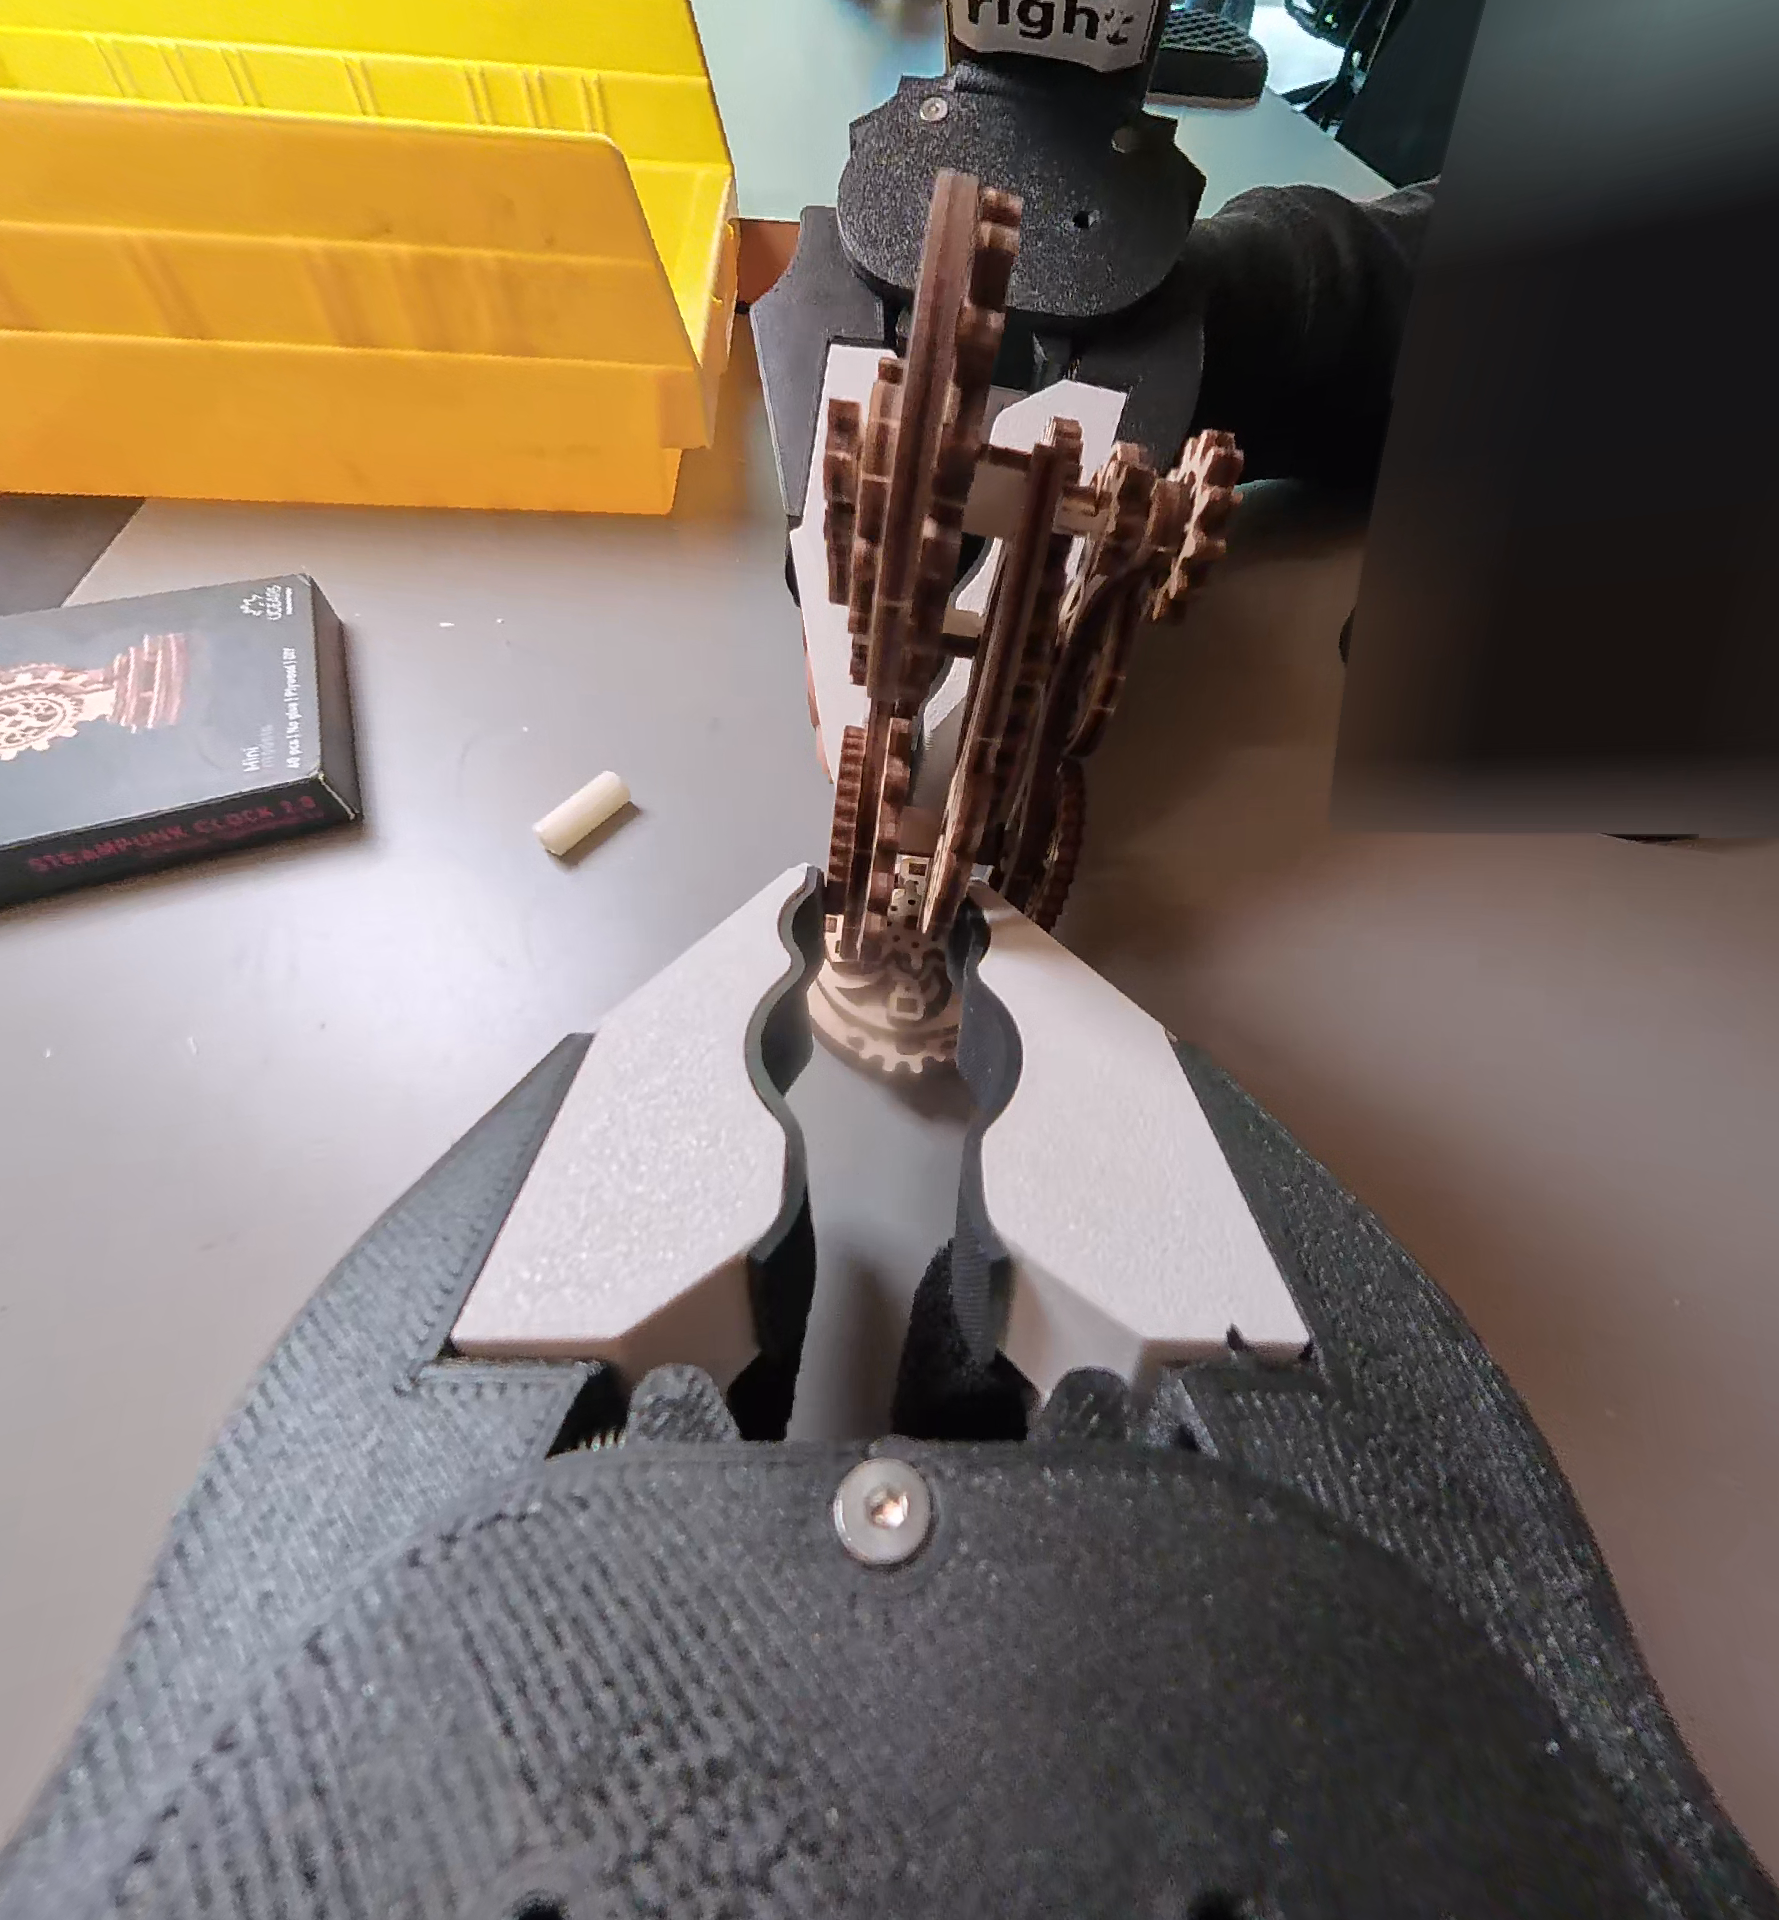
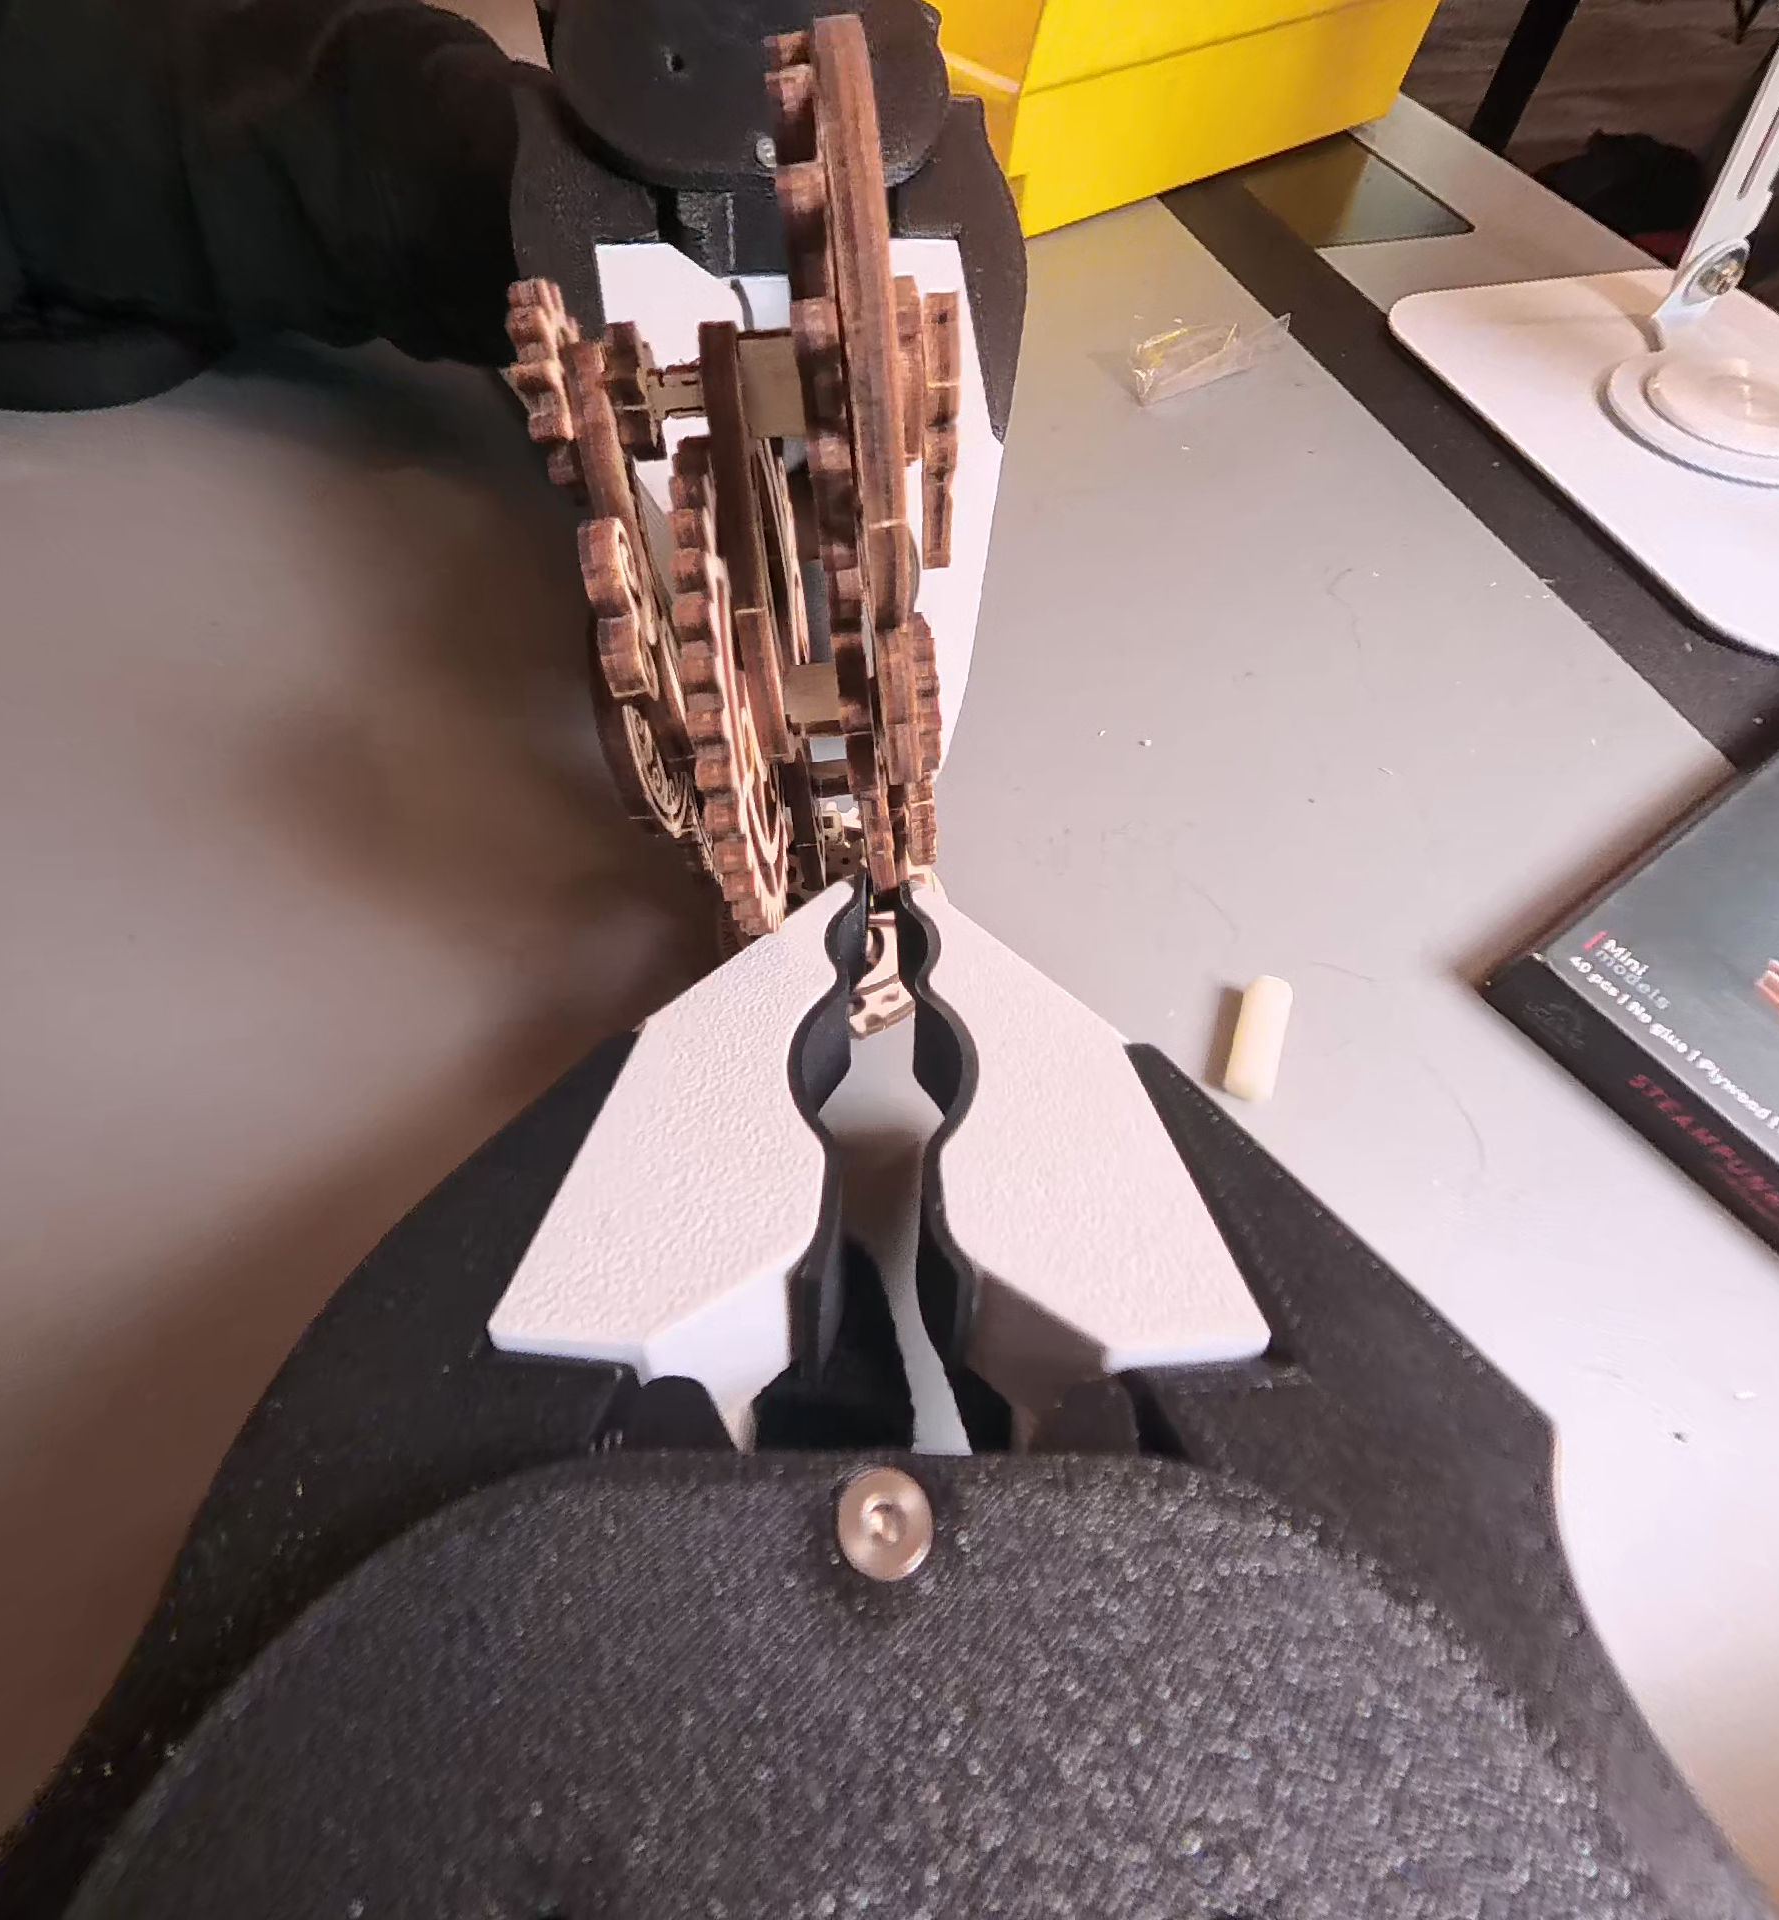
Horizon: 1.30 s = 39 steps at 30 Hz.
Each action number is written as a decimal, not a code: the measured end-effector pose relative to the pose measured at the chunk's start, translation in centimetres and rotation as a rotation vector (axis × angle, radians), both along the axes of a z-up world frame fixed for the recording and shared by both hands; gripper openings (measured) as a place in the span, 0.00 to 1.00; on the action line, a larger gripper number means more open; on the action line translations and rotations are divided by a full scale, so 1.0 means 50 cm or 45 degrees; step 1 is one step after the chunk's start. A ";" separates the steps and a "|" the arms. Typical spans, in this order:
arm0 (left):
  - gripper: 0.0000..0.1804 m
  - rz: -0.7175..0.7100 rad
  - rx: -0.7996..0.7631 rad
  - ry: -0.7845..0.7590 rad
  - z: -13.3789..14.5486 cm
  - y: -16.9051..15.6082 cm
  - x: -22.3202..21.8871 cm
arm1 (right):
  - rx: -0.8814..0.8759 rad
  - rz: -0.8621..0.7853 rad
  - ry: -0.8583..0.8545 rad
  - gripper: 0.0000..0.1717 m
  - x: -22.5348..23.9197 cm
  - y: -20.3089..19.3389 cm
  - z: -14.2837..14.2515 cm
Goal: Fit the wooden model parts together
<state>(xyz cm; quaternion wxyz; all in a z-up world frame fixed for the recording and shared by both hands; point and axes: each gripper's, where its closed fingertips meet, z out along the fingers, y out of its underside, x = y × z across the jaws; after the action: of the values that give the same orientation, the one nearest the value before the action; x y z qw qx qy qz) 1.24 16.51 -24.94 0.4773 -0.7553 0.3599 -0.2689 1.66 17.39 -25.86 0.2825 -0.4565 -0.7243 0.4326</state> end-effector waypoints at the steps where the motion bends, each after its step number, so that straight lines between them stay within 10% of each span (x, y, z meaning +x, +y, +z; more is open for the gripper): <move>1: 0.12 0.002 0.008 0.007 0.000 0.000 0.001 | 0.004 0.006 -0.017 0.02 0.005 0.001 -0.003; 12: 0.18 0.005 0.000 0.082 -0.010 -0.006 -0.004 | 0.181 0.066 -0.136 0.31 0.021 -0.017 -0.047; 29: 0.36 0.326 -0.276 0.217 -0.068 -0.147 0.025 | 0.254 -0.052 -0.328 0.20 0.075 -0.126 -0.056; 39: 0.37 0.336 -0.103 0.370 -0.078 -0.105 0.045 | 0.121 0.055 -0.069 0.21 0.086 -0.116 0.003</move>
<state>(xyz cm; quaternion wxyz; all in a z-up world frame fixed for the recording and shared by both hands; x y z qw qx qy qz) 3.48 11.25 -28.82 0.4207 -0.8452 0.3118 -0.1065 5.95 11.61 -25.70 0.2747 -0.4384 -0.7610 0.3914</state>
